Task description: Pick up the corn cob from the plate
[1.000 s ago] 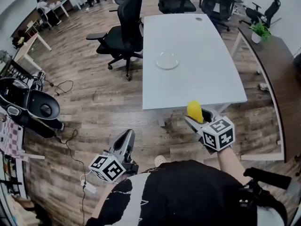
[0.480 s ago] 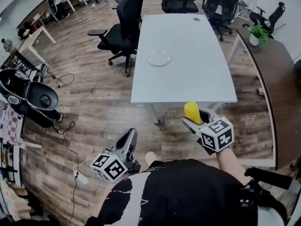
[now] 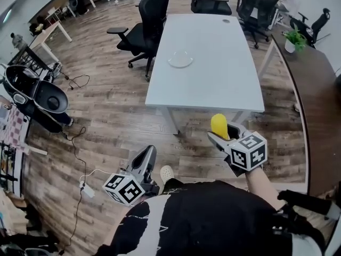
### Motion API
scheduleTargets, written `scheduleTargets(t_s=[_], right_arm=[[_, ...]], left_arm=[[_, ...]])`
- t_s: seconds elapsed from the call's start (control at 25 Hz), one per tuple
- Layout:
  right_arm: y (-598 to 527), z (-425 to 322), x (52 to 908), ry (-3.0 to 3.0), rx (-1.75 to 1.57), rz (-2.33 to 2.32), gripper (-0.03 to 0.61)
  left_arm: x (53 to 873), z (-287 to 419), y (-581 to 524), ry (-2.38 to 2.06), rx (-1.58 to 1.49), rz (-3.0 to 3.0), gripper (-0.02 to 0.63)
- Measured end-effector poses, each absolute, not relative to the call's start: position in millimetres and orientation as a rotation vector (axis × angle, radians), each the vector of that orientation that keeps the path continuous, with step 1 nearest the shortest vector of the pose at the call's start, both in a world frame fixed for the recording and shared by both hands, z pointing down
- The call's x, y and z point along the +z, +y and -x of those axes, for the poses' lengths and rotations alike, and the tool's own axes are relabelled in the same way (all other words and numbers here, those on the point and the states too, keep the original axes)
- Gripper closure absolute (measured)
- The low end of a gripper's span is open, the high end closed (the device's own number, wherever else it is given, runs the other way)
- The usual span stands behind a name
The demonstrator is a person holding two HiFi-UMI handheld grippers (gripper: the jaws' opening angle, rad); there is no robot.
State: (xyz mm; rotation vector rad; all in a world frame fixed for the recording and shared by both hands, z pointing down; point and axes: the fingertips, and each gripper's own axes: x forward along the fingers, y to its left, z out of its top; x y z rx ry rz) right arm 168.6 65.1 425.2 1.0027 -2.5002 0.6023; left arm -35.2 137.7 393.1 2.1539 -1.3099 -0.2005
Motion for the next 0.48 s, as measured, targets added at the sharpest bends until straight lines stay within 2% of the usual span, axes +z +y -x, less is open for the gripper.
scheduleTargets(t_s=[0.48], right_arm=[[107,-189,437,-2.506,0.629,-0.944,0.322]], left_arm=[[400,5,183,-1.317,-0.171,-2.142,0.601]])
